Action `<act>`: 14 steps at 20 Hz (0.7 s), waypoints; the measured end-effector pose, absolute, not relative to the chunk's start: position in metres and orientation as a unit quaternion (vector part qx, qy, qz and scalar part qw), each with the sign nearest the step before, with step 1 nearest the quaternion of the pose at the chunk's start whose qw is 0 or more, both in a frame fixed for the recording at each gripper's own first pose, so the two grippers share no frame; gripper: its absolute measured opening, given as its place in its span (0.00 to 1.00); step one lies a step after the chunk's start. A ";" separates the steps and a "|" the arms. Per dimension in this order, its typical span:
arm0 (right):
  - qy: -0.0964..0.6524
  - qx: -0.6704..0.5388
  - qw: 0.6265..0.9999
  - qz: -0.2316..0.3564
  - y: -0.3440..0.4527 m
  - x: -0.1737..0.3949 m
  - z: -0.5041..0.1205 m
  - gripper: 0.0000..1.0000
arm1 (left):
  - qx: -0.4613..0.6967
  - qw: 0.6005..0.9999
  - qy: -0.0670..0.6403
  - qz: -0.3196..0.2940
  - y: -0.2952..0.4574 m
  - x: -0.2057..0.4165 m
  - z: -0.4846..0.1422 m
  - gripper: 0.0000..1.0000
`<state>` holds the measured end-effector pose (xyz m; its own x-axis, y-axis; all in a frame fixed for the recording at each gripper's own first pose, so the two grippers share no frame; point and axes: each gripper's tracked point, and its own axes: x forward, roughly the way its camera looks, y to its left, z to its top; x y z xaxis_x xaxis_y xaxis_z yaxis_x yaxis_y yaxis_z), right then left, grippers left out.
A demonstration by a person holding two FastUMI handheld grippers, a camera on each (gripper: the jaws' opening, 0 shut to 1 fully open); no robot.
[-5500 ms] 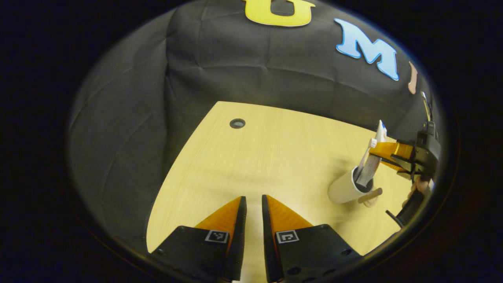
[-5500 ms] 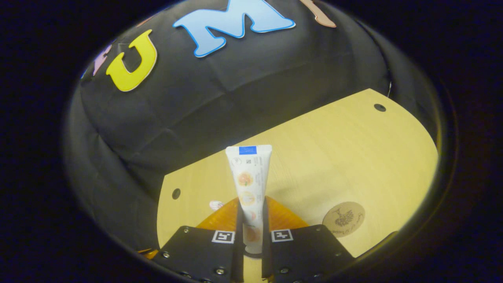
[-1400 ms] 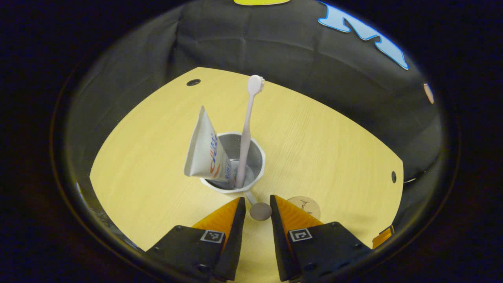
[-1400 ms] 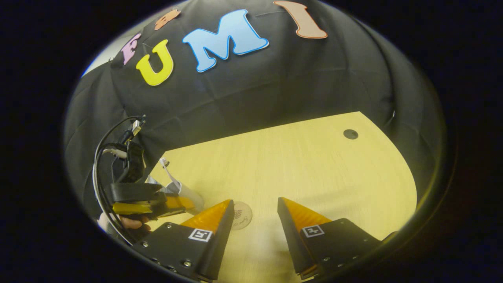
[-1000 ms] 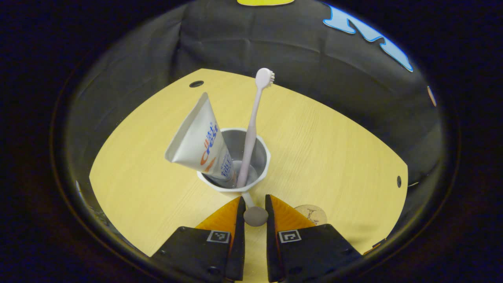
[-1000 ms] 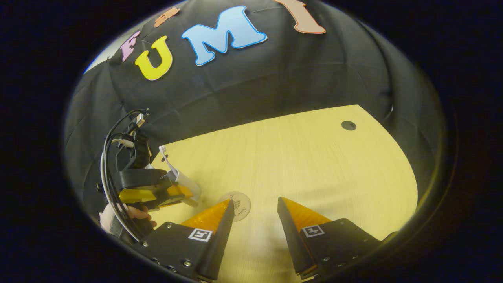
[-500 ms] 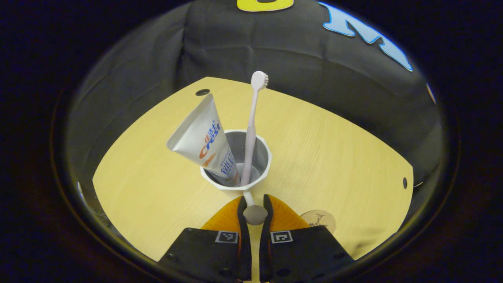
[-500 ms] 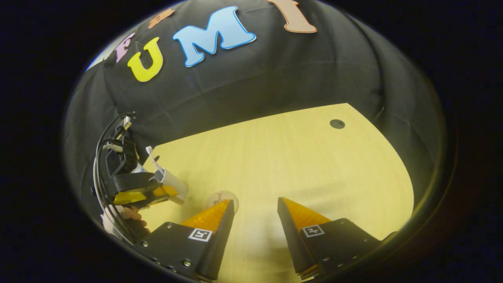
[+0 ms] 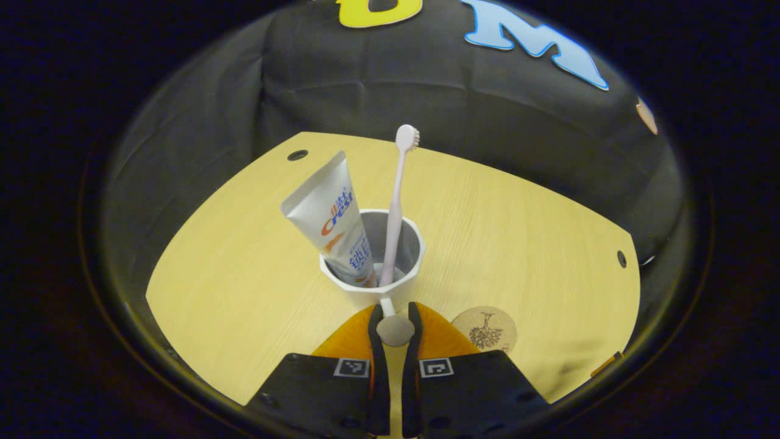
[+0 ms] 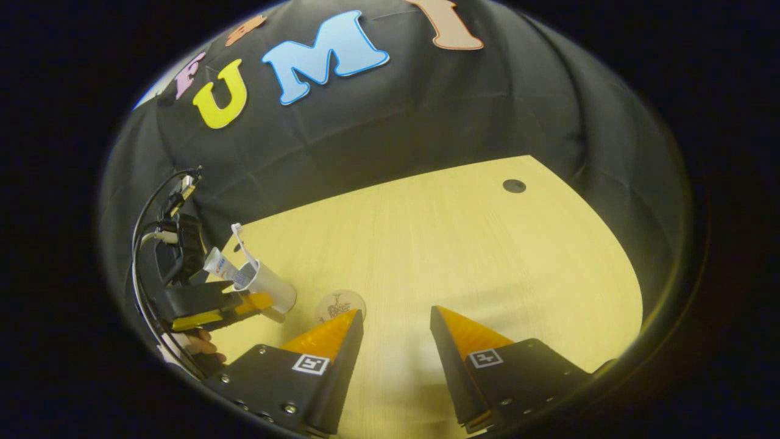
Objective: Put the toothbrush and toothpaste on the desktop into the cup, then pick up the cup and place it on the coaster on the desktop.
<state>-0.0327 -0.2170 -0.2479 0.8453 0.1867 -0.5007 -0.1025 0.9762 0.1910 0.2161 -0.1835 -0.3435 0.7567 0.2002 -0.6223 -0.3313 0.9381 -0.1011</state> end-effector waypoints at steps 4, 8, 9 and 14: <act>0.270 0.078 0.957 0.066 -0.224 -0.039 -0.253 0.68 | -0.069 0.949 0.285 0.117 -0.203 0.218 -0.330 0.15; 0.279 0.078 0.956 0.055 -0.233 -0.047 -0.261 0.68 | -0.051 0.958 0.264 0.097 -0.215 0.218 -0.321 0.15; 0.279 0.076 0.956 0.052 -0.235 -0.047 -0.262 0.68 | -0.047 0.961 0.256 0.091 -0.219 0.220 -0.318 0.15; 0.287 0.064 0.955 0.044 -0.246 -0.056 -0.269 0.68 | -0.030 0.975 0.208 0.068 -0.246 0.229 -0.299 0.15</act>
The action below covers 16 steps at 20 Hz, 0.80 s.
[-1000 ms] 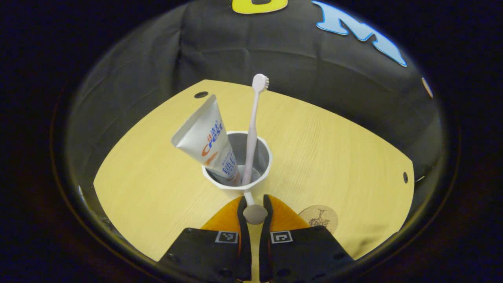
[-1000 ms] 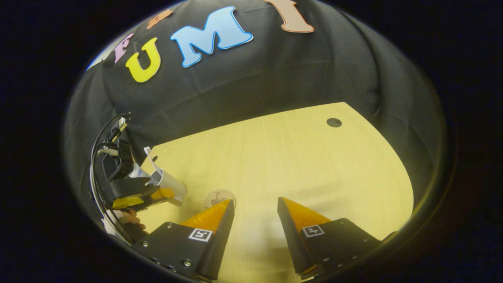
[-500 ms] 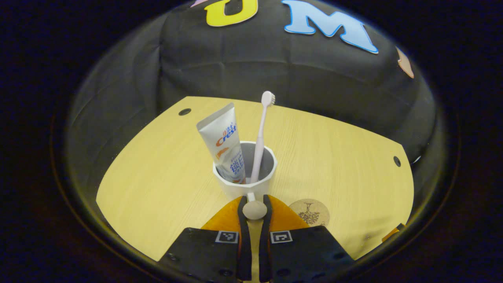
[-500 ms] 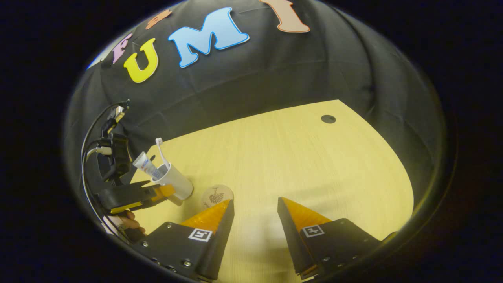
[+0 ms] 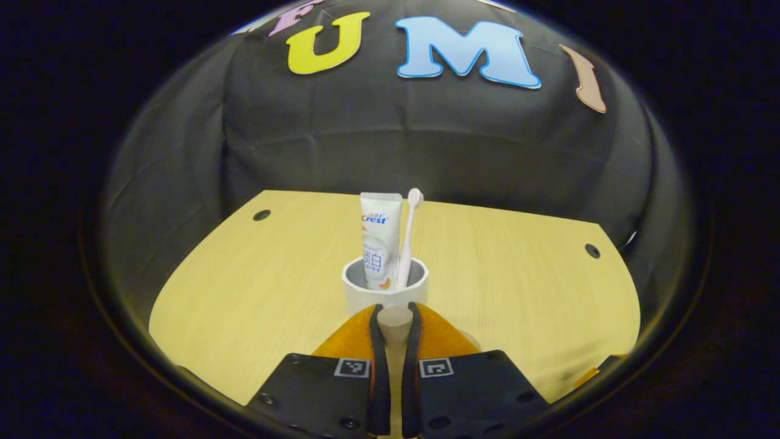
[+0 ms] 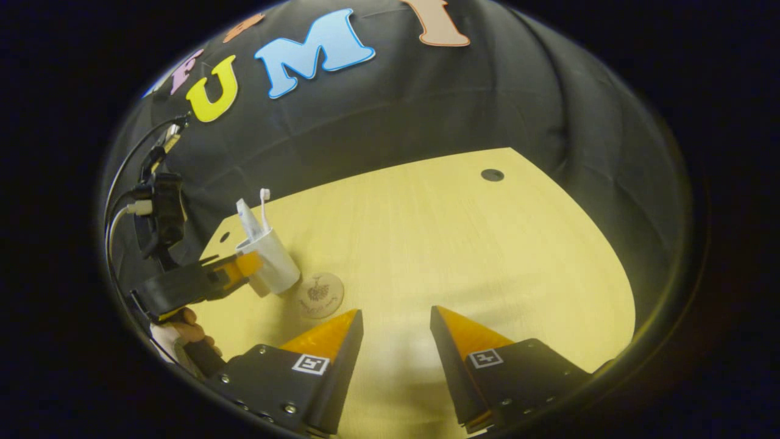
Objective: Put the toothbrush and toothpaste on the desktop into the cup, then pick up the cup and place it on the coaster on the desktop.
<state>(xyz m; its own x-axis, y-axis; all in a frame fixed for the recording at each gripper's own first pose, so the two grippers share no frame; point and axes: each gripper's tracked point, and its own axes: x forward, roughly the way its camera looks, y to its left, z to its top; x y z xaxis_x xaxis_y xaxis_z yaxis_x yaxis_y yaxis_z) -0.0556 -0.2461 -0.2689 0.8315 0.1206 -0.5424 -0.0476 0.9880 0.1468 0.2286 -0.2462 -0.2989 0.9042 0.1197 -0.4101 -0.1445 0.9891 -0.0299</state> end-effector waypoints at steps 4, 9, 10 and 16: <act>0.301 0.049 0.952 0.038 -0.258 -0.066 -0.279 0.68 | -0.019 0.983 0.173 0.054 -0.264 0.231 -0.292 0.15; 0.322 0.030 0.946 0.030 -0.276 -0.082 -0.295 0.68 | -0.018 0.989 0.141 0.040 -0.276 0.232 -0.285 0.15; 0.327 0.030 0.944 0.029 -0.279 -0.085 -0.299 0.68 | -0.015 0.990 0.132 0.037 -0.280 0.233 -0.283 0.15; 0.347 0.020 0.938 0.015 -0.298 -0.110 -0.314 0.68 | -0.022 0.994 0.104 0.024 -0.303 0.232 -0.273 0.15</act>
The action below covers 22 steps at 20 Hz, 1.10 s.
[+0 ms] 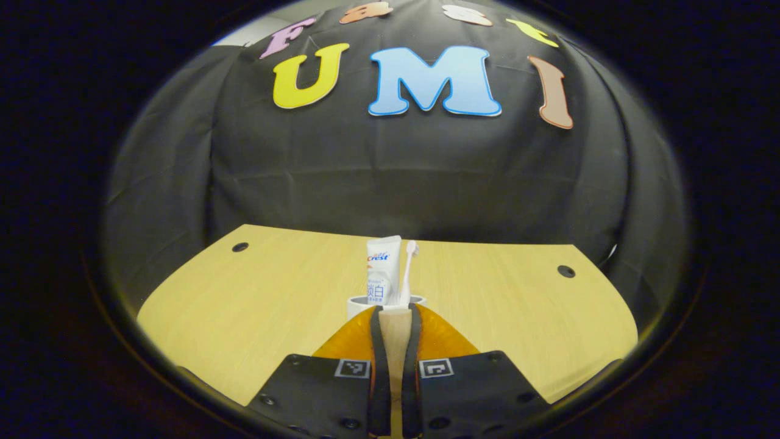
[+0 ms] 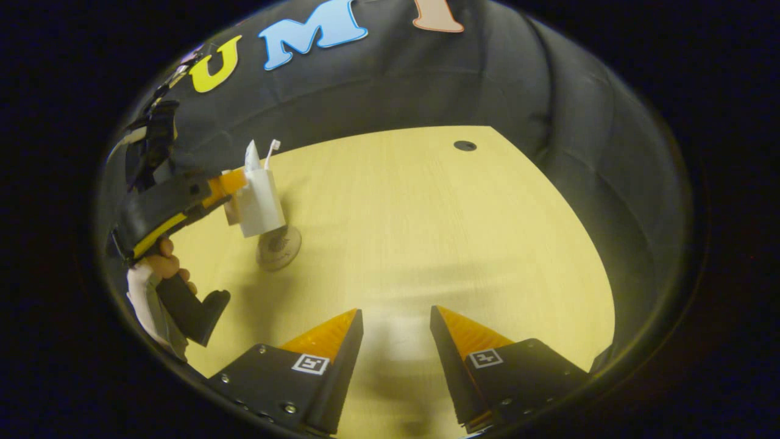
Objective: Put the toothbrush and toothpaste on the desktop into the cup, then pick up the cup and place it on the coaster on the desktop.
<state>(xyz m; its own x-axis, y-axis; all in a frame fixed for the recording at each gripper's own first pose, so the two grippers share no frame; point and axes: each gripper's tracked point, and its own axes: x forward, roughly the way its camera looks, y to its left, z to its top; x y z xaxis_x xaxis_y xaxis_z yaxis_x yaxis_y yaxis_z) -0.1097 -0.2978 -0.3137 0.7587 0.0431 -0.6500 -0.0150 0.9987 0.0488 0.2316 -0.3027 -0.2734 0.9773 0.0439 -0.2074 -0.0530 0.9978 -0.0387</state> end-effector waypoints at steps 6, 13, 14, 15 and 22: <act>0.344 0.034 0.938 0.014 -0.295 -0.110 -0.313 0.68 | -0.011 0.996 0.088 -0.001 -0.327 0.225 -0.267 0.15; 0.333 0.034 0.942 0.016 -0.297 -0.111 -0.313 0.68 | 0.009 0.996 0.084 -0.009 -0.336 0.209 -0.278 0.15; 0.333 0.034 0.942 0.016 -0.297 -0.111 -0.313 0.68 | 0.006 0.997 0.083 -0.008 -0.335 0.205 -0.278 0.15; 0.333 0.035 0.942 0.015 -0.297 -0.111 -0.315 0.68 | 0.004 0.997 0.083 -0.008 -0.334 0.202 -0.278 0.14; 0.329 0.035 0.943 0.019 -0.297 -0.112 -0.317 0.68 | 0.007 0.997 0.069 -0.011 -0.337 0.177 -0.289 0.14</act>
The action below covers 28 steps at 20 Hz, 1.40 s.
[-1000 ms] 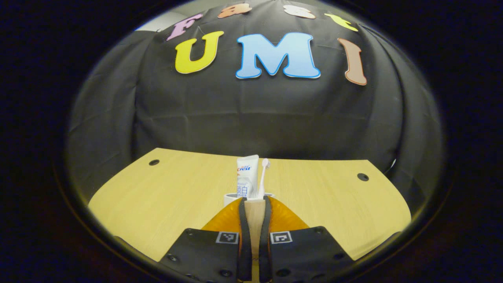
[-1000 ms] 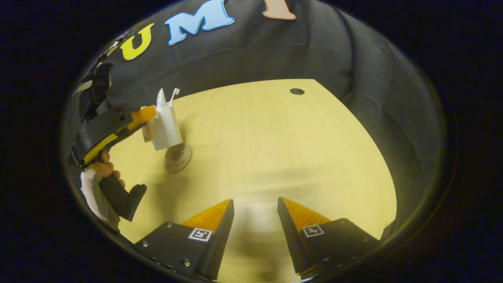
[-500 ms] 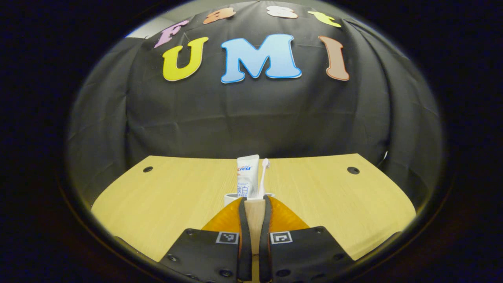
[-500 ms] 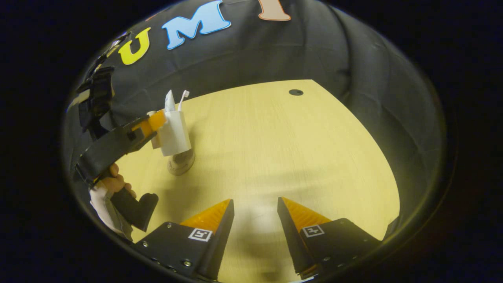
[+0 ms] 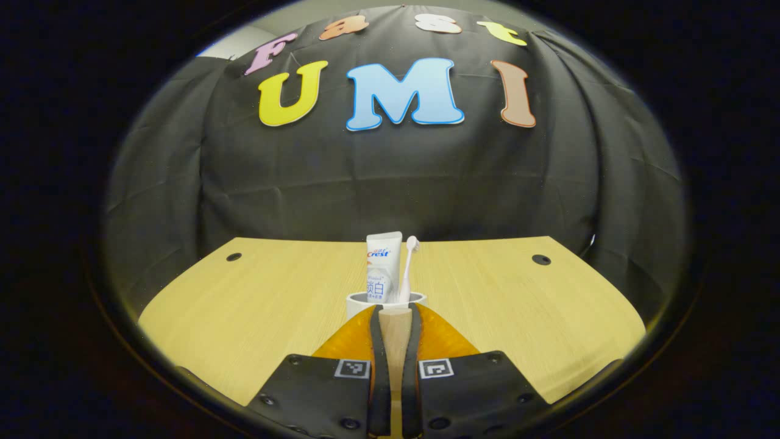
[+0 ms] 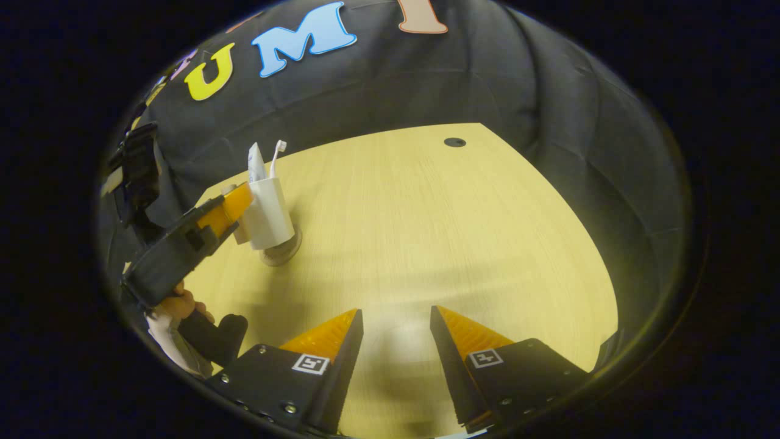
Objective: Put the toothbrush and toothpaste on the desktop into the cup, then pick up the cup and place it on the coaster on the desktop.
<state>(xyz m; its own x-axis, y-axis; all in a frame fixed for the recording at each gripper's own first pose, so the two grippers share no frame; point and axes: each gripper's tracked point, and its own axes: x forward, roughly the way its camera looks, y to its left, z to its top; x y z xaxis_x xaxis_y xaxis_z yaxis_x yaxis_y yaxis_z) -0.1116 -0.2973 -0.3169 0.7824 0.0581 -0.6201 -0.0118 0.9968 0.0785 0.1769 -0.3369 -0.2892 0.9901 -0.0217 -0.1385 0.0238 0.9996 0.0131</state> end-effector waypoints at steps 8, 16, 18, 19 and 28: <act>0.322 0.030 0.946 0.020 -0.298 -0.109 -0.318 0.68 | -0.005 0.996 0.084 -0.005 -0.327 0.150 -0.315 0.21; 0.314 0.023 0.949 0.031 -0.297 -0.108 -0.321 0.68 | -0.017 0.991 0.135 -0.012 -0.312 0.143 -0.359 0.29; 0.314 0.020 0.949 0.030 -0.297 -0.108 -0.322 0.68 | -0.018 0.990 0.137 -0.015 -0.312 0.141 -0.359 0.31; 0.314 0.021 0.949 0.029 -0.298 -0.108 -0.322 0.68 | -0.027 0.990 0.138 -0.017 -0.311 0.139 -0.360 0.31; 0.297 0.020 0.954 0.041 -0.295 -0.106 -0.318 0.68 | -0.041 0.991 0.121 -0.028 -0.302 0.108 -0.326 0.48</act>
